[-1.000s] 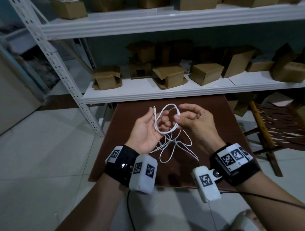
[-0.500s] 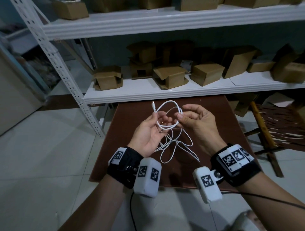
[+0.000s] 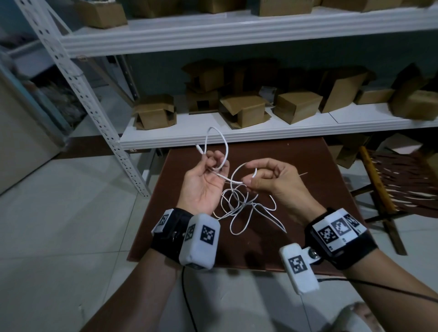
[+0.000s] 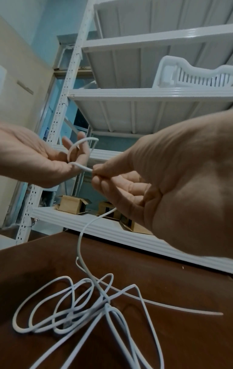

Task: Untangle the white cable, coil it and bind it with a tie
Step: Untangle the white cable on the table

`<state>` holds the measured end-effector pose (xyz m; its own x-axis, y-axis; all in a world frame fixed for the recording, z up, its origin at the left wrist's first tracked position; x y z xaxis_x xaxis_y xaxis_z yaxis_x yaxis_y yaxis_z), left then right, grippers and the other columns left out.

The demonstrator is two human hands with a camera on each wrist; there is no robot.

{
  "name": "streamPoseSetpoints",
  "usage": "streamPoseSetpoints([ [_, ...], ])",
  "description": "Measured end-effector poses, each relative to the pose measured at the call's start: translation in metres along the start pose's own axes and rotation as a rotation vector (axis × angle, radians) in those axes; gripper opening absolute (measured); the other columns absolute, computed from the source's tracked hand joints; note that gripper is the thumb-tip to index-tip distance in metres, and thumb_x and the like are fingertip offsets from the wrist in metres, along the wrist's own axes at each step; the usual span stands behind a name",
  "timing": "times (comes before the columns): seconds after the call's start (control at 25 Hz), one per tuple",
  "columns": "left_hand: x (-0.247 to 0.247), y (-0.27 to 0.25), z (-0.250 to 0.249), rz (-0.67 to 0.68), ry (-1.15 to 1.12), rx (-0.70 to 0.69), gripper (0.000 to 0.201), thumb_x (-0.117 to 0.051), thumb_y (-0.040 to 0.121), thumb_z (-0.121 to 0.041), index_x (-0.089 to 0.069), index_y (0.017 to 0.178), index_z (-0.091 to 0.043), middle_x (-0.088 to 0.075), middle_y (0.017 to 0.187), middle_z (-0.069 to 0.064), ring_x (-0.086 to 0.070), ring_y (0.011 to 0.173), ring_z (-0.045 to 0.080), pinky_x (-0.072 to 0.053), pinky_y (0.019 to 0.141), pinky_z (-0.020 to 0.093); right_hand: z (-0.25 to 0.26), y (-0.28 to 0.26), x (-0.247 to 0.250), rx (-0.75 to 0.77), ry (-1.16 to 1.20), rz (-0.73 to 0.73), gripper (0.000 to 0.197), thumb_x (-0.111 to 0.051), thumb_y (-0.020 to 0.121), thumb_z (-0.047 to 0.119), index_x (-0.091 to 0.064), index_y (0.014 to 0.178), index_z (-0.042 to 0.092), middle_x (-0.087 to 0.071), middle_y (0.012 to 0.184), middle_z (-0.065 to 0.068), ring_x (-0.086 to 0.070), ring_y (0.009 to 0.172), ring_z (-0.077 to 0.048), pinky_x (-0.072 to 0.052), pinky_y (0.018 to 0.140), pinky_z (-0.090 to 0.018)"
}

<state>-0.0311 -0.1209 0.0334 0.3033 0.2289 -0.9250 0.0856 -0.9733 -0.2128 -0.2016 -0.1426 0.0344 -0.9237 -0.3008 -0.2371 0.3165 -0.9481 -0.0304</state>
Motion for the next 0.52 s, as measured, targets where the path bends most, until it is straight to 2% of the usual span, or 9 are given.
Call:
streamPoseSetpoints([
  [0.08, 0.000, -0.002, -0.001, 0.001, -0.058, 0.012, 0.031, -0.037, 0.110, -0.005, -0.058, 0.087, -0.002, -0.064, 0.080, 0.008, -0.070, 0.067, 0.017, -0.063, 0.065, 0.031, -0.004, -0.001, -0.002, -0.038, -0.056, 0.036, 0.038, -0.081, 0.077, -0.009, -0.071, 0.114, -0.005, -0.075, 0.085, -0.022, -0.073, 0.066, -0.019, -0.060, 0.066, -0.023],
  [0.16, 0.000, -0.003, 0.001, -0.008, -0.027, 0.019, 0.026, -0.038, 0.109, -0.005, -0.059, 0.094, -0.002, -0.065, 0.083, 0.007, -0.069, 0.064, 0.015, -0.061, 0.061, 0.028, -0.006, -0.002, -0.004, -0.077, -0.079, 0.061, 0.032, -0.079, 0.079, -0.011, -0.074, 0.110, -0.006, -0.071, 0.086, -0.025, -0.072, 0.065, -0.017, -0.059, 0.065, -0.021],
  [0.24, 0.001, -0.002, 0.004, -0.018, 0.133, 0.006, 0.025, -0.039, 0.111, -0.012, -0.057, 0.096, -0.004, -0.066, 0.081, 0.007, -0.075, 0.071, 0.018, -0.061, 0.062, 0.027, -0.007, -0.003, -0.003, -0.094, -0.100, 0.058, 0.023, -0.075, 0.083, -0.012, -0.074, 0.105, -0.009, -0.070, 0.086, -0.024, -0.072, 0.065, -0.016, -0.059, 0.065, -0.020],
  [0.36, 0.000, -0.003, 0.008, 0.041, 0.464, -0.016, 0.032, -0.032, 0.115, -0.025, -0.051, 0.093, -0.010, -0.076, 0.087, 0.020, -0.078, 0.097, 0.033, -0.064, 0.079, 0.033, -0.005, -0.002, 0.000, -0.070, -0.078, 0.015, 0.015, -0.070, 0.088, -0.009, -0.071, 0.103, -0.012, -0.072, 0.088, -0.024, -0.072, 0.071, -0.019, -0.058, 0.070, -0.021],
  [0.44, 0.000, -0.004, 0.010, 0.065, 0.575, -0.019, 0.032, -0.029, 0.115, -0.028, -0.047, 0.094, -0.013, -0.076, 0.092, 0.028, -0.077, 0.099, 0.038, -0.064, 0.082, 0.035, -0.002, -0.002, 0.002, -0.045, -0.034, -0.030, 0.018, -0.070, 0.089, -0.007, -0.071, 0.106, -0.012, -0.073, 0.090, -0.022, -0.069, 0.074, -0.019, -0.057, 0.071, -0.022],
  [0.52, 0.000, -0.004, 0.009, 0.070, 0.637, -0.028, 0.032, -0.027, 0.115, -0.029, -0.045, 0.093, -0.014, -0.076, 0.085, 0.028, -0.078, 0.095, 0.039, -0.064, 0.078, 0.036, 0.001, -0.003, 0.004, -0.046, 0.073, -0.083, 0.025, -0.068, 0.088, -0.010, -0.069, 0.113, -0.010, -0.075, 0.092, -0.019, -0.070, 0.069, -0.015, -0.057, 0.067, -0.020],
])
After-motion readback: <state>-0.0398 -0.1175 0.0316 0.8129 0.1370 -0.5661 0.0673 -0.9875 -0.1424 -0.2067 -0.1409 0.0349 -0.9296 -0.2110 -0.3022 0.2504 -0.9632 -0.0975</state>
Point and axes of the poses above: each hand's wrist, its own y-axis towards the middle knuckle, its own x-axis out of the back of the hand, z = x × y, the point moved 5 cm from there along y, towards the middle knuckle
